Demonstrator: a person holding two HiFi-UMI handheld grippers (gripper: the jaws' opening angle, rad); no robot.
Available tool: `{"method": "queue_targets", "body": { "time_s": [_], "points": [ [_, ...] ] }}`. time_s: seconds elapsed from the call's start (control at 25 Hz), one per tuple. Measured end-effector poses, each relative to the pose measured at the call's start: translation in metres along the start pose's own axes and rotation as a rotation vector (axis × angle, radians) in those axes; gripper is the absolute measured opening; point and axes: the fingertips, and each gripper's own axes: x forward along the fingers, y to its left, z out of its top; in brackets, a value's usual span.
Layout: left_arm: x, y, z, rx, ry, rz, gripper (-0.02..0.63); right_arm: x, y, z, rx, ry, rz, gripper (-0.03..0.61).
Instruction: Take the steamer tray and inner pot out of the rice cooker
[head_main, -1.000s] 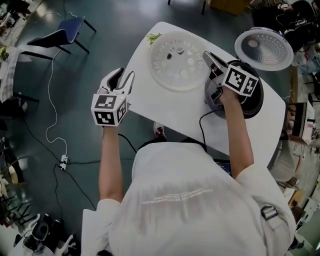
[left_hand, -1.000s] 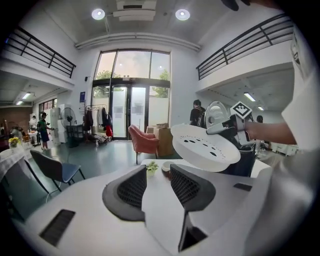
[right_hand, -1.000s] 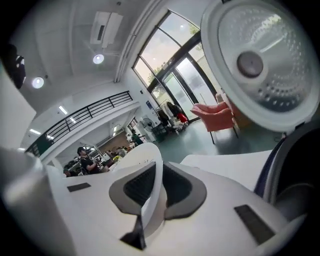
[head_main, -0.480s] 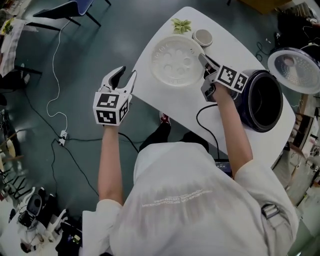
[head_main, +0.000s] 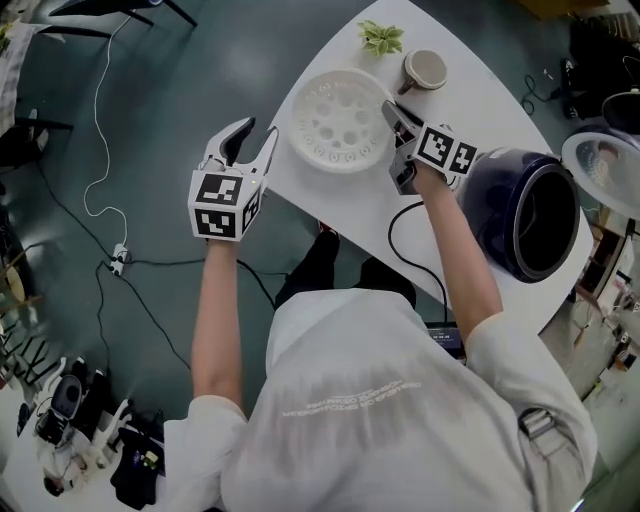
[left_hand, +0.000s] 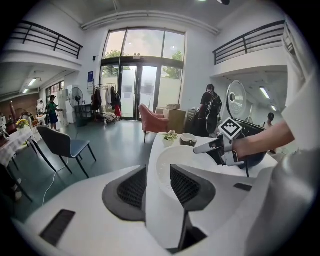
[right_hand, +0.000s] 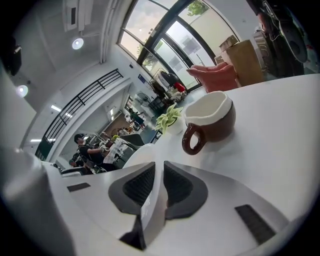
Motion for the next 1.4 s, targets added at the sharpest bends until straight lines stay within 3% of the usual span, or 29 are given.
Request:
{"method": "queue_targets", "body": {
  "time_s": [0.6, 0.76, 0.92, 1.4],
  "points": [
    [-0.002, -0.001, -0.017, -0.020, 0.019, -0.014, 0.163, 0.012, -0.021, -0.006, 0.032, -0.032, -0.041, 0.067],
    [-0.004, -0.005, -0.015, -0.016, 0.008, -0.013, 0.163, 0.001, -0.028, -0.004, 0.091, -0.067, -0.078, 0.143],
    [-0.006, -0.013, -0.008, -0.010, -0.014, -0.021, 0.163, -0.019, -0.027, -0.001, 0.095, -0.087, -0.106, 0.152],
    [-0.008, -0.059, 0.057, 0.020, -0.145, -0.095, 0.163, -0.117, 0.035, 0.007, -0.302, -0.086, -0.081, 0.141]
  ]
}}
